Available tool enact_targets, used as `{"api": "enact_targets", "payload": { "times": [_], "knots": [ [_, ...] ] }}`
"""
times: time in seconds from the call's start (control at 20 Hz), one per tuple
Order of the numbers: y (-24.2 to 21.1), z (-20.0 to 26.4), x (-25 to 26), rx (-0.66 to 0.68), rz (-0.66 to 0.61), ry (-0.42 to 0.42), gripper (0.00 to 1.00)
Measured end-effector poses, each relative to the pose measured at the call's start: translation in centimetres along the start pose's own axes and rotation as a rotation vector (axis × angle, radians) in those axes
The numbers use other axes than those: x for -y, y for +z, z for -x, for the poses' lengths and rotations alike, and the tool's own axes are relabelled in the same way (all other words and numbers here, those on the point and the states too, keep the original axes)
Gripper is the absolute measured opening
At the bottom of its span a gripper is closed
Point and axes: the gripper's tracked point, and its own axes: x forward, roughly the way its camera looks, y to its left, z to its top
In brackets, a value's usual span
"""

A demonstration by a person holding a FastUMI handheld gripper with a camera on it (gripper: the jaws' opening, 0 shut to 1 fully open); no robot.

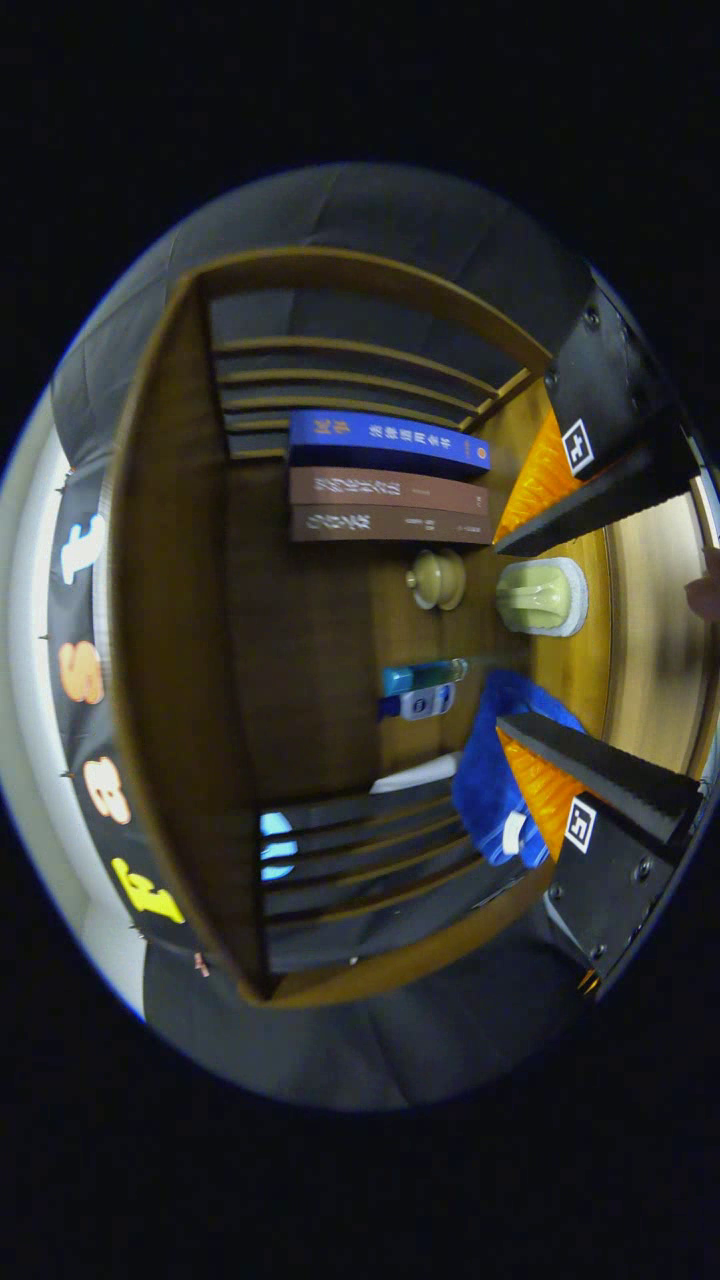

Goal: Pull open the drawer, take out the items inside it, and place them on the countertop above the cabinet.

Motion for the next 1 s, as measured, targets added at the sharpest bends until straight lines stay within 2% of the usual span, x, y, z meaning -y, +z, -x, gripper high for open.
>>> {"api": "enact_targets", "payload": {
  "times": [0.15,0.3,0.55,0.75,1.0],
  "knots": [
    [1.2,4.8,-0.4,0.123,0.005,0.004,1.00],
    [0.3,9.6,-1.3,0.152,0.002,0.025,0.99],
    [-3.3,14.8,-2.6,0.180,0.013,0.032,0.99],
    [-6.3,17.1,-2.8,0.211,0.031,-0.008,0.99],
    [-13.0,16.8,-1.0,0.187,0.057,-0.038,0.99]
  ]
}}
